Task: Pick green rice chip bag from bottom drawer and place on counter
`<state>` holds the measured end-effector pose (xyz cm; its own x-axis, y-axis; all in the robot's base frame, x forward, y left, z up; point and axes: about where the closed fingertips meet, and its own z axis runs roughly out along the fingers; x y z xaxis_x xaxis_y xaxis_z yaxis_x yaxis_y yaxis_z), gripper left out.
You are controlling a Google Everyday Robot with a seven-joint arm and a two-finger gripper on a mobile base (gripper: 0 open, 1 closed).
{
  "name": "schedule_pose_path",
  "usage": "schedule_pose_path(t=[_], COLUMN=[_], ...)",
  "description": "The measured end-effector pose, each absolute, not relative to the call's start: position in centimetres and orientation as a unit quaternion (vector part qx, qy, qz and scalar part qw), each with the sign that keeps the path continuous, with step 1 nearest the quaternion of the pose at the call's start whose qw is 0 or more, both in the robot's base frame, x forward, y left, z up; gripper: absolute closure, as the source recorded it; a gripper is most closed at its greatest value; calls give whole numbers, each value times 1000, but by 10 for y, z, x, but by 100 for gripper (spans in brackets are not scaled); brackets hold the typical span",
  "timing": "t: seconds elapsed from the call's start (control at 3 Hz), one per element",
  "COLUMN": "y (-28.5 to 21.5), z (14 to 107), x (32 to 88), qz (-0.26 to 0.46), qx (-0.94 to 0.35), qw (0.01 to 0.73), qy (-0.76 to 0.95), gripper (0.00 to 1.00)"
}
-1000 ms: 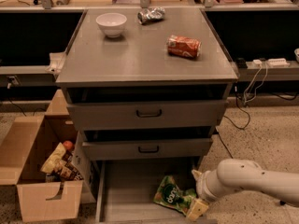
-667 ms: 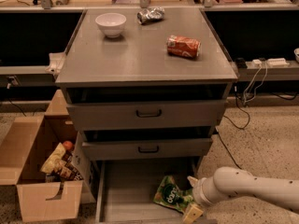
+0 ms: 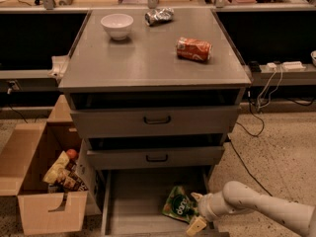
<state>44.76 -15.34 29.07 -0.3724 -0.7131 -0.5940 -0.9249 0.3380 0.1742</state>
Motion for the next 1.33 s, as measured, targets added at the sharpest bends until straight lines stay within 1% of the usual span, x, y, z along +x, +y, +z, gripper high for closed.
schedule_pose_path(t=[0.33,0.67,1.33], y=[-158,-158,-157], z=[268,268,219], x=[463,463,497], qz=[253,253,255], qx=[-500,-500,-511], qw=[222,222,247], qy=[798,798,783], gripper=[0,0,0])
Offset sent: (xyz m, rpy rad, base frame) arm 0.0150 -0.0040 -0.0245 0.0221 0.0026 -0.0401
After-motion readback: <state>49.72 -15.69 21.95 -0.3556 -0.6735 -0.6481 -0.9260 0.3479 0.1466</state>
